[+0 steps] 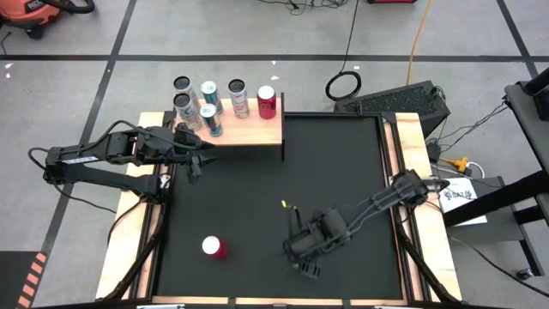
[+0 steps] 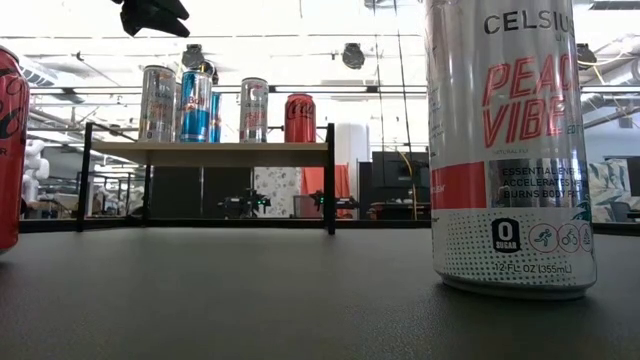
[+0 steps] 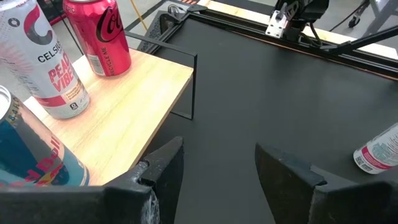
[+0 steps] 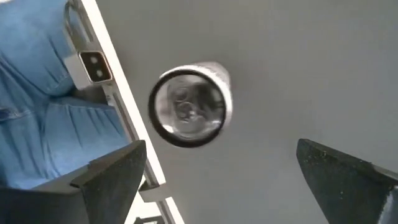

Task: Place canned beverage on shelf
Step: Put the white pink soda can on the shelf aligned with the white pink soda can

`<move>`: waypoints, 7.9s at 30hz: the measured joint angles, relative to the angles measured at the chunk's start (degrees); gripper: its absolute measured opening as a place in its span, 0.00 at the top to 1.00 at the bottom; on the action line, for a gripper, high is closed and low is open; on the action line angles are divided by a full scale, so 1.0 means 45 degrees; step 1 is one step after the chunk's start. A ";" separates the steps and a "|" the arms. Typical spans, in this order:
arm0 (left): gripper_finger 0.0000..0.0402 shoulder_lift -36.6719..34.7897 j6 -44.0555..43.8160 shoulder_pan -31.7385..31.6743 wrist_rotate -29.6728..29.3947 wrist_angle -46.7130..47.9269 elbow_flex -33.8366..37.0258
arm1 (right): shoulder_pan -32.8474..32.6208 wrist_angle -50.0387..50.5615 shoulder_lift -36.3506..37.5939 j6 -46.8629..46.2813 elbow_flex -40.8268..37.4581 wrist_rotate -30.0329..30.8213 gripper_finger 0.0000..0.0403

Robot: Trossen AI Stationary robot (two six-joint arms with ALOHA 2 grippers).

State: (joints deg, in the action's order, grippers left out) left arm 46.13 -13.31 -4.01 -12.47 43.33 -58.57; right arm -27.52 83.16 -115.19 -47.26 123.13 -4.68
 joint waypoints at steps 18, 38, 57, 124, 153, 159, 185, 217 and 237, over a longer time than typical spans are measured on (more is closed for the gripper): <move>0.50 0.0000 0.0032 0.0005 0.0068 0.0005 0.0000 | -0.0051 -0.1194 -0.0975 0.1134 -0.0003 0.0106 0.01; 0.50 0.0000 0.0027 0.0005 0.0092 0.0010 0.0002 | -0.0075 -0.0547 -0.1942 0.1770 -0.0001 0.0080 0.09; 0.50 0.0000 0.0027 0.0005 0.0097 0.0010 0.0002 | 0.0076 -0.0371 -0.2008 0.2675 0.0005 -0.0028 0.46; 0.50 0.0000 0.0041 0.0005 -0.0008 0.0010 0.0002 | 1.0360 -0.3381 0.1300 1.0377 0.1005 0.1023 0.46; 0.50 -0.0004 0.0046 0.0005 -0.0005 0.0010 0.0000 | 1.0878 -0.4465 0.1131 1.0661 0.1005 0.1373 0.35; 0.50 -0.0005 0.0046 0.0005 -0.0005 0.0015 0.0000 | 1.0914 -0.4921 0.0898 1.0667 0.1005 0.1357 0.34; 0.50 -0.0003 0.0048 0.0002 0.0000 0.0209 0.0002 | 1.0933 -0.6028 0.0310 1.0729 0.0996 0.0986 0.34; 0.50 0.0000 0.0046 0.0002 0.0000 0.0199 0.0004 | 1.0922 -0.6301 0.0297 1.0616 0.0981 0.0979 0.34; 0.50 -0.0001 0.0046 0.0001 0.0000 0.0199 0.0000 | 1.0926 -0.7058 0.0300 1.0724 0.0986 0.0897 0.33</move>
State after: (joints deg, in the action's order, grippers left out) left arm 46.12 -13.10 -4.01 -12.47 44.23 -58.57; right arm 21.65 51.40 -113.84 0.99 127.57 -0.64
